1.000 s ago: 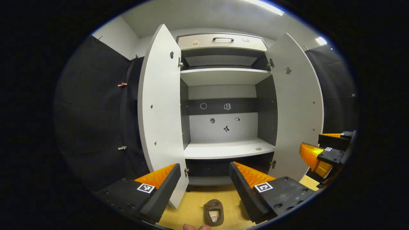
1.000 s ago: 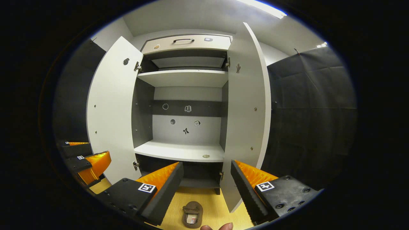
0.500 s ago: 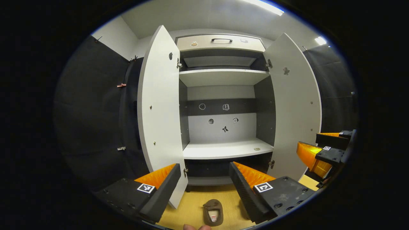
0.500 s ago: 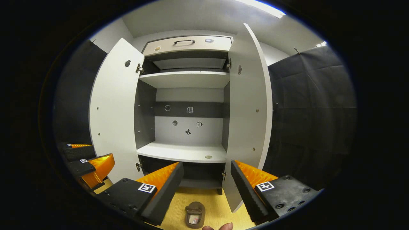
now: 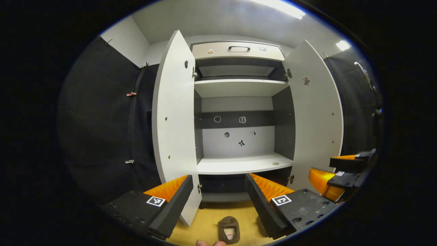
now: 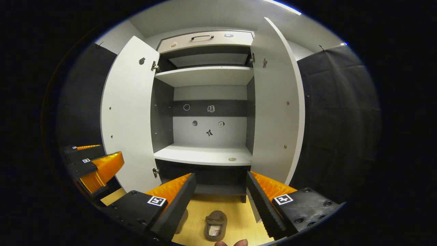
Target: Grab one shoe with the right hand and put it into the shoe cabinet, grab the other shoe with the left hand and put it into the shoe cabinet; then close the right door with the right hand and the left door with the left hand.
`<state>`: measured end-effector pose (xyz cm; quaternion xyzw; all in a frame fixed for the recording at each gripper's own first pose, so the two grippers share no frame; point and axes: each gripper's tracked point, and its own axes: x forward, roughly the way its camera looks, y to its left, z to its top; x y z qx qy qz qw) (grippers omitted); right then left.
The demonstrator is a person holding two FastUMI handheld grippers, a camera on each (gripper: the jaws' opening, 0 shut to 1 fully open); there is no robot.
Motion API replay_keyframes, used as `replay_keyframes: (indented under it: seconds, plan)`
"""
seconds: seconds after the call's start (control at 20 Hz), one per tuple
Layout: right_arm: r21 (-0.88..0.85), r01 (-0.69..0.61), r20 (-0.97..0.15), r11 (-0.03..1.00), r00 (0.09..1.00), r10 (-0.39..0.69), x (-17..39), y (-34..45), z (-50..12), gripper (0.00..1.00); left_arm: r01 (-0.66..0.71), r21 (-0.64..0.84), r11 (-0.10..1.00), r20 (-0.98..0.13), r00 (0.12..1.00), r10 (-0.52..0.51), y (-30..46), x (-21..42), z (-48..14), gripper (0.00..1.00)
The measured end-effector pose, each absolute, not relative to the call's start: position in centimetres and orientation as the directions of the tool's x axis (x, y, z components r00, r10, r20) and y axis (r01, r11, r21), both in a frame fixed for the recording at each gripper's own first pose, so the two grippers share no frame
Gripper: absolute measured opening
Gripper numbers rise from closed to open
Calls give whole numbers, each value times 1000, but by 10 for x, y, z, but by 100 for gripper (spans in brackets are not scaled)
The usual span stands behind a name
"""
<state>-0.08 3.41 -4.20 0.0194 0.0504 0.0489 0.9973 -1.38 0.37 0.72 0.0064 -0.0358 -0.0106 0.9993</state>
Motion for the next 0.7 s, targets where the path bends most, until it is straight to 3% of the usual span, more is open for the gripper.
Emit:
replay_keyframes:
  seconds: [0.4,0.7]
  plan:
    - [146,-143,-432,979,881,194,3,71,-200,99,-7,43,999,31,1000,6,24,-12,-26,97]
    - [184,-119,-581,976,788,206,10,82,-296,99,-12,52,999,-41,999,14,32,-8,-61,97]
